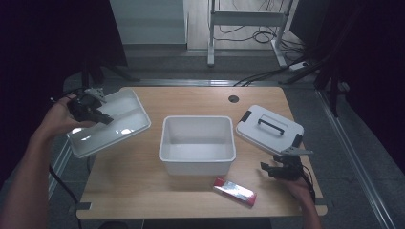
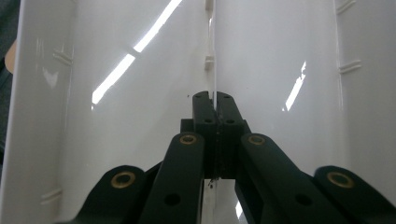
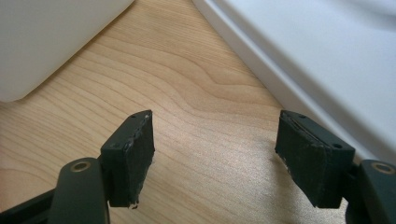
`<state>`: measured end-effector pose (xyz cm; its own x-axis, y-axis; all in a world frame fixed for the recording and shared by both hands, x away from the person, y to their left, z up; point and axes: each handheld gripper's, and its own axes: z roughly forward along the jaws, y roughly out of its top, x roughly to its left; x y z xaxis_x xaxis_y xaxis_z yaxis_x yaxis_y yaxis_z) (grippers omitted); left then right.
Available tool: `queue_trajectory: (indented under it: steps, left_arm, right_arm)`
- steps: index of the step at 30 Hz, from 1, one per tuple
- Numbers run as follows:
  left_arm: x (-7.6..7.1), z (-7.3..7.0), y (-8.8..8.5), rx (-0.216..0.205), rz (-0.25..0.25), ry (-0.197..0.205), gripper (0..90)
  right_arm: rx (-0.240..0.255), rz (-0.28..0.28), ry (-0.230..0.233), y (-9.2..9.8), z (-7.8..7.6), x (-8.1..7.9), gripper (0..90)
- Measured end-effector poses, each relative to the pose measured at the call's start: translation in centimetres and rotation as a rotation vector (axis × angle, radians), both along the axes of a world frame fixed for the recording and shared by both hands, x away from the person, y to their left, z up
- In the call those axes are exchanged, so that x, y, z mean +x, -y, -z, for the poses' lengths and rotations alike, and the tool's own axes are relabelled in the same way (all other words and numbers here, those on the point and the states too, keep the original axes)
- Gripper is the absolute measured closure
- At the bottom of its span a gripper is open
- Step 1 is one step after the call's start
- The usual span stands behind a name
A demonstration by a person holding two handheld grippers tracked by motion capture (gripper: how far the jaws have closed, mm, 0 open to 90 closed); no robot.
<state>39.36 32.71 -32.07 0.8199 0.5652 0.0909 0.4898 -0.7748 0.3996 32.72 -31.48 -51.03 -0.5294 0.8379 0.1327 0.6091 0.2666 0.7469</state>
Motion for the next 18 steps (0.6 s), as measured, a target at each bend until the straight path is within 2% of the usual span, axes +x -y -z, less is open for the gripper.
queue_trajectory:
  steps: [8,18]
  left_arm:
    - [0.3,2.1,-0.2,-0.001,-0.01,-0.023,89.8]
    - [1.0,6.6,0.6,-0.005,-0.006,-0.088,89.8]
  right_arm:
    - [0.001,0.003,0.004,0.1,0.0,0.0,27.6]
    - [0.0,0.004,0.001,0.1,0.0,0.0,27.6]
